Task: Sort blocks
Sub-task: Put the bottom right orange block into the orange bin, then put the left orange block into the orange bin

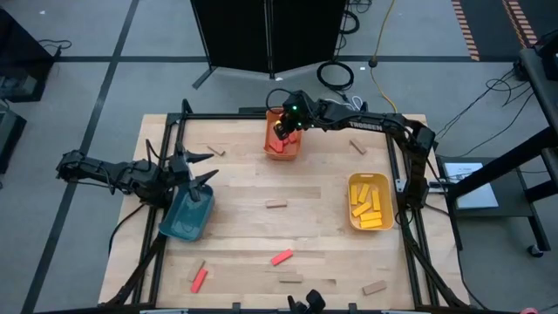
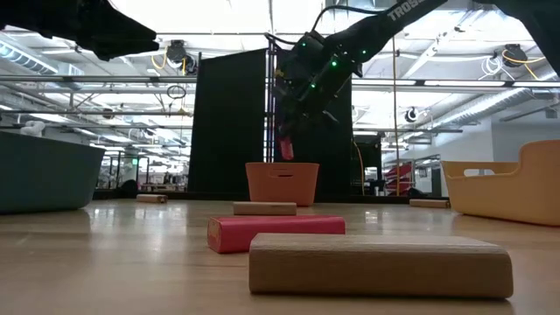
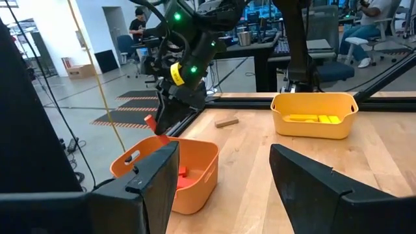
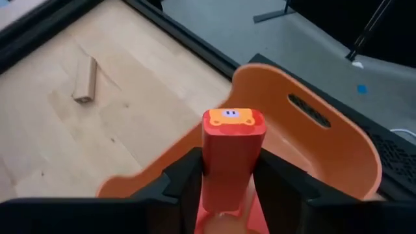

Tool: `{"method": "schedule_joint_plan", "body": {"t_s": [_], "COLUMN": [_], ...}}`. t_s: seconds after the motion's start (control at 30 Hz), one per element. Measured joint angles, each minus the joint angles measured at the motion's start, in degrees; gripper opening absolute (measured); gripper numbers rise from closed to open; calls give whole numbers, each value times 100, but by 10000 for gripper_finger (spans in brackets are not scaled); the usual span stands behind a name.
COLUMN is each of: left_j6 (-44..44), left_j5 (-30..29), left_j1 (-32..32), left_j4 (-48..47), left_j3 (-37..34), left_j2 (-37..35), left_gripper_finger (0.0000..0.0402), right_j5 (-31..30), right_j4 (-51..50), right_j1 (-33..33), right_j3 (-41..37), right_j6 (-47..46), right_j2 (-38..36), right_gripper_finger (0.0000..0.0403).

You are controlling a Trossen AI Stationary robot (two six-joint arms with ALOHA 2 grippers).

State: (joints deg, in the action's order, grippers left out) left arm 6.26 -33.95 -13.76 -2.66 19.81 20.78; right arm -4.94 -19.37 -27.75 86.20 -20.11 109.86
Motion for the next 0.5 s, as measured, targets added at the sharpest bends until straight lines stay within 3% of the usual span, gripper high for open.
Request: {"method": "schedule_joint_plan", "body": {"t_s": [0.37,0.5], "left_j6": [0,3], "left_j5": [0,0], "left_j1": [0,0], "left_j4": [0,-59], "left_j3": [0,0], "left_j2": [0,0], "left_gripper_finger": [238,238], "right_j5": [53,454], "right_j4": [-83,-225], "right_j1": [2,1], "right_j3": [-1,81], "right_j6": [4,160], "right_j2": [0,-37], "right_gripper_finger": [198,205]}}
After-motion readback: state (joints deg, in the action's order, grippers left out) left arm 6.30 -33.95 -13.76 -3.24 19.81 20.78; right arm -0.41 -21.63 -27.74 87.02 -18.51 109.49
